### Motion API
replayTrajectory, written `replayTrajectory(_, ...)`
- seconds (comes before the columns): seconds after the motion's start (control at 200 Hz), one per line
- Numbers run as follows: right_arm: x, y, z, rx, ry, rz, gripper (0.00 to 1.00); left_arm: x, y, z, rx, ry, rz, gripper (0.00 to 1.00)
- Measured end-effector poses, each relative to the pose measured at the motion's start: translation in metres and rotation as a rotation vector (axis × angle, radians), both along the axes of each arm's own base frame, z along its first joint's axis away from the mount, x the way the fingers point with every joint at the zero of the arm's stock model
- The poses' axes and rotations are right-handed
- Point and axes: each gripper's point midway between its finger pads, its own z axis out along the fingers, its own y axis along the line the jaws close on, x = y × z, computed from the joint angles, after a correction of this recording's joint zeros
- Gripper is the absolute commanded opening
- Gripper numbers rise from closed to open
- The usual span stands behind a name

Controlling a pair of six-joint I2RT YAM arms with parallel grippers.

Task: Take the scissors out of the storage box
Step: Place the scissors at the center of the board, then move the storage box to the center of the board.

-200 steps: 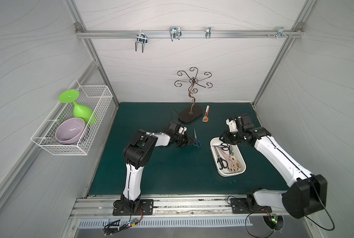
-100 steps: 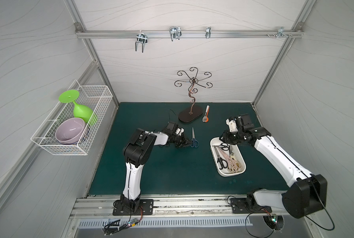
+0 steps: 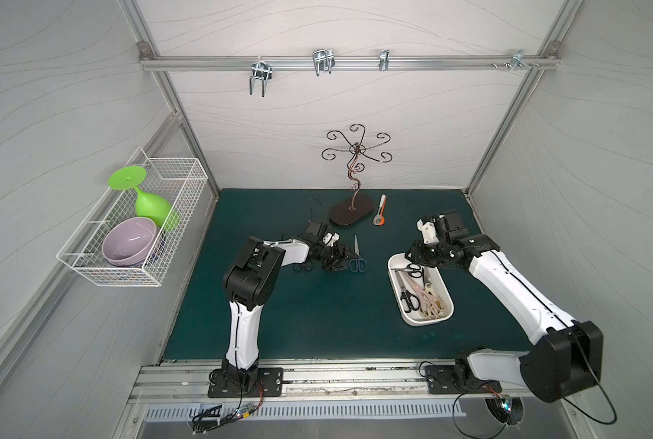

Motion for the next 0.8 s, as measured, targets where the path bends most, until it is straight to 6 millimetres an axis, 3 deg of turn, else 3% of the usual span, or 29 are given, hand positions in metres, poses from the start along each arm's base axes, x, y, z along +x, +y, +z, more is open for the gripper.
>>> replayTrajectory(0.15, -0.001, -0.008, -0.015, -0.048, 0.029, -0.024, 0.27, -0.003, 0.010, 0.005, 0.082, 0.025, 0.007, 0.71)
replayTrajectory(0.265, -0.005, -0.016, -0.038, -0.094, 0.085, -0.042, 0.27, -0.002, 0.018, 0.023, 0.129, -0.003, 0.015, 0.70)
replayTrajectory(0.58, 0.005, -0.047, -0.100, -0.192, 0.224, -0.152, 0.26, 0.004, 0.019, 0.134, 0.024, -0.272, 0.041, 0.73)
replayTrajectory(0.665, 0.011, -0.059, -0.108, -0.199, 0.234, -0.204, 0.26, 0.000, 0.023, 0.142, 0.016, -0.300, 0.043, 0.74)
replayTrajectory(0.8, 0.022, -0.072, -0.113, -0.196, 0.224, -0.261, 0.26, -0.008, 0.029, 0.133, 0.037, -0.304, 0.028, 0.74)
